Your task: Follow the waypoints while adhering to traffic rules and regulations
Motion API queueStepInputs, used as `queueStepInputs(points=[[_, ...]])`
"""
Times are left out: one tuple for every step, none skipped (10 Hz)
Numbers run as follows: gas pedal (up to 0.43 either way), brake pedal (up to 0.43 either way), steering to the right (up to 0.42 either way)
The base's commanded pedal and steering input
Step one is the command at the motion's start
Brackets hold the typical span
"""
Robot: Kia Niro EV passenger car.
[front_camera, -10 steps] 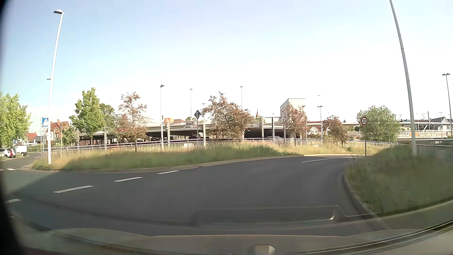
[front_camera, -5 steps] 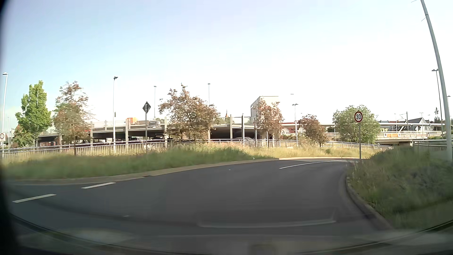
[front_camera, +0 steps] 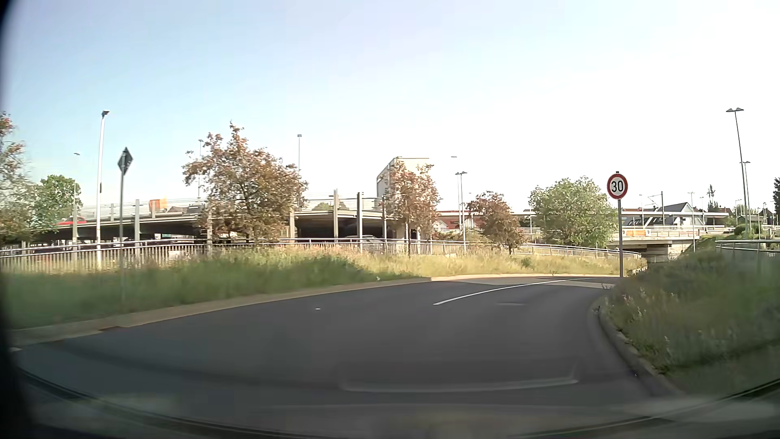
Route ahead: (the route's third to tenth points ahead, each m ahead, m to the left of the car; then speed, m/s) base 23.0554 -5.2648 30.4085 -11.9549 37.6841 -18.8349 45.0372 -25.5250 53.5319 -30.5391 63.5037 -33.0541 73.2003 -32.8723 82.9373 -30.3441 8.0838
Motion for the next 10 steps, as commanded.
queueStepInputs(points=[[0.028, 0.012, 0.120], [0.028, 0.012, 0.120], [0.028, 0.012, 0.120], [0.028, 0.012, 0.120], [0.028, 0.012, 0.120], [0.028, 0.012, 0.120], [0.028, 0.012, 0.120], [0.028, 0.012, 0.120], [0.028, 0.012, 0.121], [0.028, 0.012, 0.120]])
